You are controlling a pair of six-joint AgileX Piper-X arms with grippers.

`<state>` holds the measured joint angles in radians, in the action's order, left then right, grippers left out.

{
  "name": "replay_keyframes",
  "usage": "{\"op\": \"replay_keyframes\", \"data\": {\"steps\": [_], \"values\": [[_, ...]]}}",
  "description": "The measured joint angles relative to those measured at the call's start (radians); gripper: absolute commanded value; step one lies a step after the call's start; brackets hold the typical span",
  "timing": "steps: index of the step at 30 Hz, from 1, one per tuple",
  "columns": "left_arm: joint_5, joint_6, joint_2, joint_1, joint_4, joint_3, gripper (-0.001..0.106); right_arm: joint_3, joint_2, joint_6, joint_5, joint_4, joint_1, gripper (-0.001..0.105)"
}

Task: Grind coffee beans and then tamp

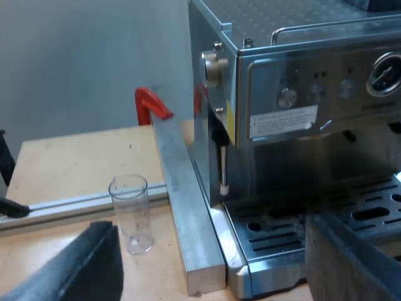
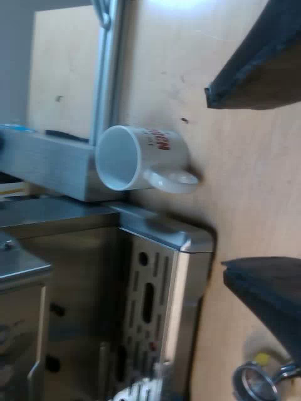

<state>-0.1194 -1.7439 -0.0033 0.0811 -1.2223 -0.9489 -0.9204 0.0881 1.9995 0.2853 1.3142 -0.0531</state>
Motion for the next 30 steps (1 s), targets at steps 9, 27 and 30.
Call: {"op": "replay_keyframes", "data": {"steps": [9,27,30], "values": [[0.005,0.0,-0.012,0.0,-0.067,-0.001,0.064,-0.004,-0.103,-0.025,-0.012,0.002,0.0,0.054],[0.079,0.045,-0.012,0.0,0.028,0.138,0.064,0.062,-0.103,-0.028,0.001,-0.11,0.0,0.054],[0.08,0.045,-0.01,0.0,0.121,0.203,0.064,0.099,-0.103,-0.031,0.001,-0.155,0.0,0.054]]}}
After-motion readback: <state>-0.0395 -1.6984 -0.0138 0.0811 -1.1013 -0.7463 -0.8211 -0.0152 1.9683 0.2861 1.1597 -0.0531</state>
